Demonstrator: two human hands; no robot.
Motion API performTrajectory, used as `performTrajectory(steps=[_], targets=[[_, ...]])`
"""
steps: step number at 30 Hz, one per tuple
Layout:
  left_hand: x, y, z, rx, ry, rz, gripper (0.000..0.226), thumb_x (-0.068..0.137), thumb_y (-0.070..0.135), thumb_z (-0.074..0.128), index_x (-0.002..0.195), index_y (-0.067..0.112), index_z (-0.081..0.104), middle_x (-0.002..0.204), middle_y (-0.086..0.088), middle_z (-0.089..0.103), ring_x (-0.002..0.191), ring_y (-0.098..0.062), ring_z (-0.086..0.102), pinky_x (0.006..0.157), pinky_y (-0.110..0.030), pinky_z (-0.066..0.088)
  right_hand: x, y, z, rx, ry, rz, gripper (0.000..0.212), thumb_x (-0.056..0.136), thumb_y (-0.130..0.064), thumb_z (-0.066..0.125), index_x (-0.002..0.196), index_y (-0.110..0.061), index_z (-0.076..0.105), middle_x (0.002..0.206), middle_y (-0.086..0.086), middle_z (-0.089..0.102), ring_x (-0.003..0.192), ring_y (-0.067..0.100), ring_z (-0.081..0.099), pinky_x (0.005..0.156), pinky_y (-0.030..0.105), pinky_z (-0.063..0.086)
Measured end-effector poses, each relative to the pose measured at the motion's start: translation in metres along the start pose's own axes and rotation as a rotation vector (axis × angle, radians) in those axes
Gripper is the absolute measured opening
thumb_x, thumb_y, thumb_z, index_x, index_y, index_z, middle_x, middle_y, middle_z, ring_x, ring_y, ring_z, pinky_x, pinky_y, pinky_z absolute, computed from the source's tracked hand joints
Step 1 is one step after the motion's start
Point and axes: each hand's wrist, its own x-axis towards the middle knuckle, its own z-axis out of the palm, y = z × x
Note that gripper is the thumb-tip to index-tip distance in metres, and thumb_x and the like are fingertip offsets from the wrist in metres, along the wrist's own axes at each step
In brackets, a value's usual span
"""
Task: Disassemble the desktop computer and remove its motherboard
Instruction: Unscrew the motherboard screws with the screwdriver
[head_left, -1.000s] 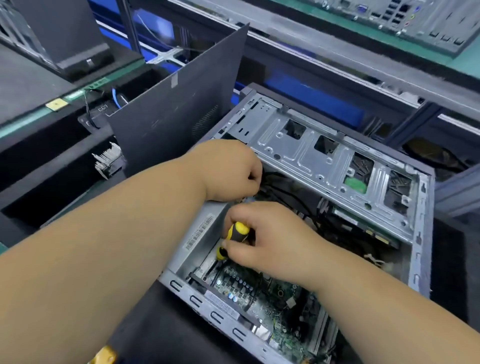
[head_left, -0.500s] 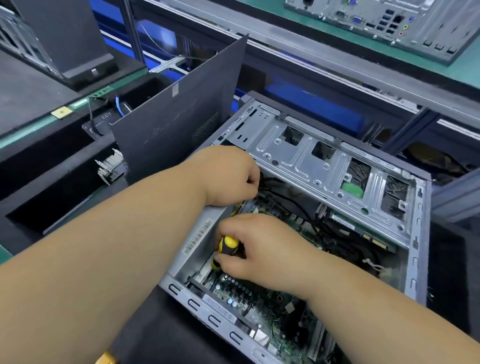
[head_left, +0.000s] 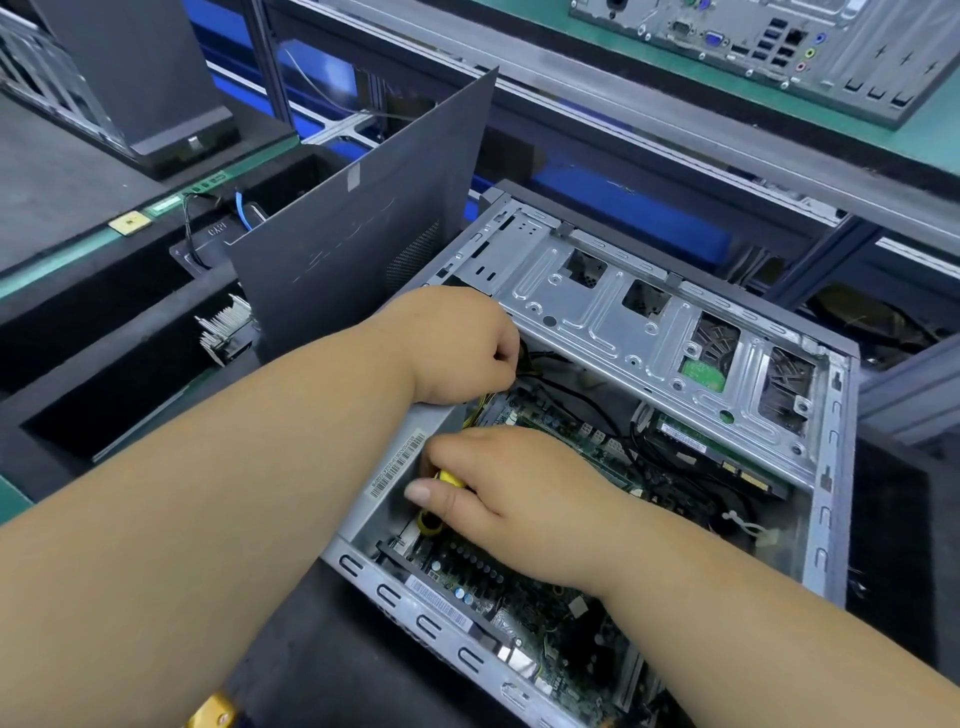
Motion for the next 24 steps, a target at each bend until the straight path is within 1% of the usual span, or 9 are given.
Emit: performTrajectory(steps=[4, 7, 10, 12, 15, 17, 19, 22, 24], targets=[[0.0, 0.0, 0.0, 0.006, 0.004, -0.011, 0.02, 0.077, 0.038, 0.05, 0.077, 0.034, 0.069, 0.066, 0.011, 0.063, 0.067, -0.008, 0.057, 0.06, -0.03, 0.052, 0.001, 0.0, -0.001, 0.065, -0.024, 0.025, 0.034, 0.097, -0.043, 0.049, 0.086, -0.011, 0.051, 0.078, -0.003, 0.05, 0.075, 0.021, 0.05, 0.069, 0.043, 0.044], [-0.001, 0.001, -0.001, 0.004, -0.003, -0.004, 0.02, 0.077, 0.037, 0.05, 0.076, 0.033, 0.069, 0.066, 0.011, 0.063, 0.065, -0.008, 0.057, 0.06, -0.031, 0.052, -0.003, 0.001, -0.002, 0.172, 0.007, 0.057, 0.026, 0.09, -0.042, 0.062, 0.093, -0.018, 0.05, 0.076, -0.007, 0.057, 0.072, 0.012, 0.052, 0.064, 0.038, 0.045], [-0.001, 0.002, -0.001, 0.009, -0.001, -0.003, 0.019, 0.078, 0.037, 0.05, 0.075, 0.033, 0.069, 0.063, 0.011, 0.061, 0.063, -0.007, 0.055, 0.059, -0.03, 0.051, -0.004, 0.0, -0.005, 0.269, 0.05, 0.046, 0.029, 0.082, -0.039, 0.073, 0.087, -0.023, 0.049, 0.067, -0.008, 0.056, 0.064, 0.009, 0.05, 0.055, 0.027, 0.04], [0.0, 0.001, -0.001, 0.008, 0.005, -0.007, 0.018, 0.077, 0.037, 0.051, 0.076, 0.033, 0.069, 0.066, 0.011, 0.062, 0.065, -0.007, 0.056, 0.059, -0.03, 0.051, -0.004, 0.0, -0.007, 0.314, 0.075, 0.026, 0.027, 0.079, -0.034, 0.079, 0.081, -0.022, 0.055, 0.063, -0.007, 0.052, 0.06, 0.01, 0.046, 0.054, 0.027, 0.039], [0.0, 0.001, 0.001, 0.002, 0.012, -0.017, 0.017, 0.077, 0.038, 0.052, 0.076, 0.033, 0.069, 0.066, 0.012, 0.062, 0.066, -0.007, 0.055, 0.059, -0.028, 0.049, -0.004, 0.002, -0.01, 0.328, 0.075, 0.01, 0.015, 0.081, -0.022, 0.077, 0.093, -0.02, 0.069, 0.069, -0.003, 0.056, 0.063, 0.01, 0.049, 0.06, 0.03, 0.044], [0.001, 0.001, 0.001, 0.001, 0.015, -0.022, 0.017, 0.077, 0.039, 0.052, 0.075, 0.034, 0.069, 0.064, 0.013, 0.061, 0.064, -0.006, 0.055, 0.059, -0.027, 0.049, -0.005, 0.002, -0.012, 0.311, 0.043, -0.016, 0.018, 0.085, -0.015, 0.072, 0.102, -0.02, 0.072, 0.084, -0.002, 0.059, 0.074, 0.009, 0.054, 0.072, 0.03, 0.047], [0.001, 0.001, 0.001, -0.001, 0.016, -0.024, 0.016, 0.077, 0.039, 0.052, 0.074, 0.035, 0.068, 0.063, 0.014, 0.061, 0.064, -0.006, 0.055, 0.058, -0.027, 0.048, -0.007, 0.002, -0.013, 0.287, 0.006, -0.057, 0.019, 0.086, -0.012, 0.068, 0.103, -0.02, 0.071, 0.091, -0.002, 0.057, 0.085, 0.012, 0.055, 0.081, 0.033, 0.047], [0.001, 0.001, 0.001, -0.003, 0.014, -0.028, 0.016, 0.076, 0.038, 0.053, 0.074, 0.034, 0.068, 0.063, 0.013, 0.061, 0.065, -0.006, 0.056, 0.06, -0.028, 0.05, -0.006, 0.0, -0.014, 0.263, 0.012, -0.095, 0.011, 0.089, -0.021, 0.069, 0.098, -0.016, 0.071, 0.088, 0.0, 0.055, 0.084, 0.011, 0.051, 0.081, 0.034, 0.045], [0.001, 0.001, 0.001, 0.0, 0.016, -0.029, 0.017, 0.077, 0.037, 0.053, 0.074, 0.033, 0.069, 0.063, 0.012, 0.061, 0.064, -0.007, 0.055, 0.061, -0.029, 0.051, -0.004, 0.0, -0.014, 0.227, 0.03, -0.104, 0.013, 0.09, -0.024, 0.068, 0.098, -0.014, 0.071, 0.087, -0.001, 0.056, 0.083, 0.009, 0.049, 0.079, 0.034, 0.045]])
